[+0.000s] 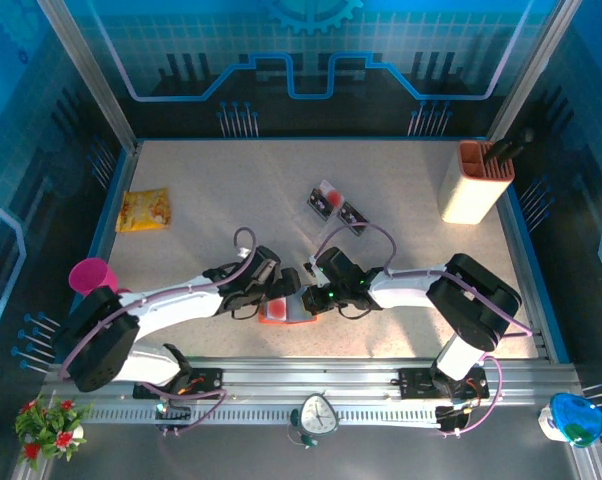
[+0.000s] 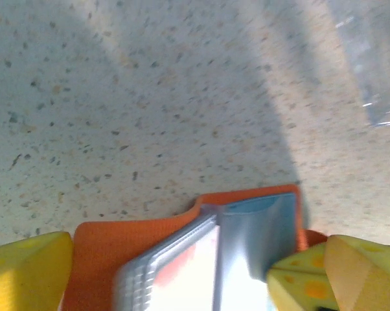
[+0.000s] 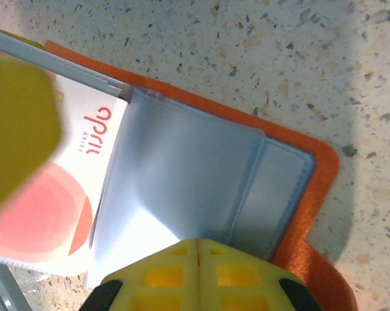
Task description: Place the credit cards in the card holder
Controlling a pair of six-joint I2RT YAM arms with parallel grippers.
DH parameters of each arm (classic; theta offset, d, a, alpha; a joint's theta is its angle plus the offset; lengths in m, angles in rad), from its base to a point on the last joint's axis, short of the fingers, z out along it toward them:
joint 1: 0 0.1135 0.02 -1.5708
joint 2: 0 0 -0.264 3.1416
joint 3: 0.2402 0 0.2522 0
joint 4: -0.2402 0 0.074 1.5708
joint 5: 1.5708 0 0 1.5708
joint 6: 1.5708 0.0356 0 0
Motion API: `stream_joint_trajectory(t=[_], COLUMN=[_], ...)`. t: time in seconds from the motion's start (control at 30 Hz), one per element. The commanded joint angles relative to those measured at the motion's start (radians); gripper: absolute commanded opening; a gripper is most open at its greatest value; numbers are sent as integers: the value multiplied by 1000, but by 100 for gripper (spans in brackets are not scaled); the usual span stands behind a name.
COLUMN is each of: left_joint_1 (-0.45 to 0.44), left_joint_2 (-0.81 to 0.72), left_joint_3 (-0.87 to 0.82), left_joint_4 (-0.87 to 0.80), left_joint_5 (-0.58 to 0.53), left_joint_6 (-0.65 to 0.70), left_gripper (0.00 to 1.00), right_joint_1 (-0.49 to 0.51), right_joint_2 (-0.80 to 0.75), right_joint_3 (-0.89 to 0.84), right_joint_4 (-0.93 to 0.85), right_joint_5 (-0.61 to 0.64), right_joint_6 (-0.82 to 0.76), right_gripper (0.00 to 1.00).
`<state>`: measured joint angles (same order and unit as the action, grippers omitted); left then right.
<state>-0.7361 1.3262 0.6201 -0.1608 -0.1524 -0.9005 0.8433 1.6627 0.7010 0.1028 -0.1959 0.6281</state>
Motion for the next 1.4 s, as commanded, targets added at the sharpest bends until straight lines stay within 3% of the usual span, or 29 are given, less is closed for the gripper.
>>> stream_joint_trajectory(t=[0.0,0.3,0.47,0.83,1.07,1.37], left_joint_1=[-12,-18,-20,-37,-80,-140], left_joint_2=[-77,-90,-87,-51,14,169], left_joint_3=[-5,-29,-35,-10,40,93], left_joint_4=[94,184,198,239,268,297], left_joint_5=[29,71,75,109,116,115], left_joint_6=[-51,-86,-92,-103,-110,-125], left_gripper=[99,99,99,99,99,99], right_joint_1=[-6,-10,-36,-208,-276,-283], right_joint_2=[35,24,-70,-326,-413,-482], right_joint_3=[-37,-8,20,-58,-115,-167], right_joint_4=[-89,-107,-158,-275,-300,-312], right_joint_5=[10,0,0,22,16,15], right_joint_6=[6,8,4,2,0,13], right_gripper=[0,0,0,0,0,0])
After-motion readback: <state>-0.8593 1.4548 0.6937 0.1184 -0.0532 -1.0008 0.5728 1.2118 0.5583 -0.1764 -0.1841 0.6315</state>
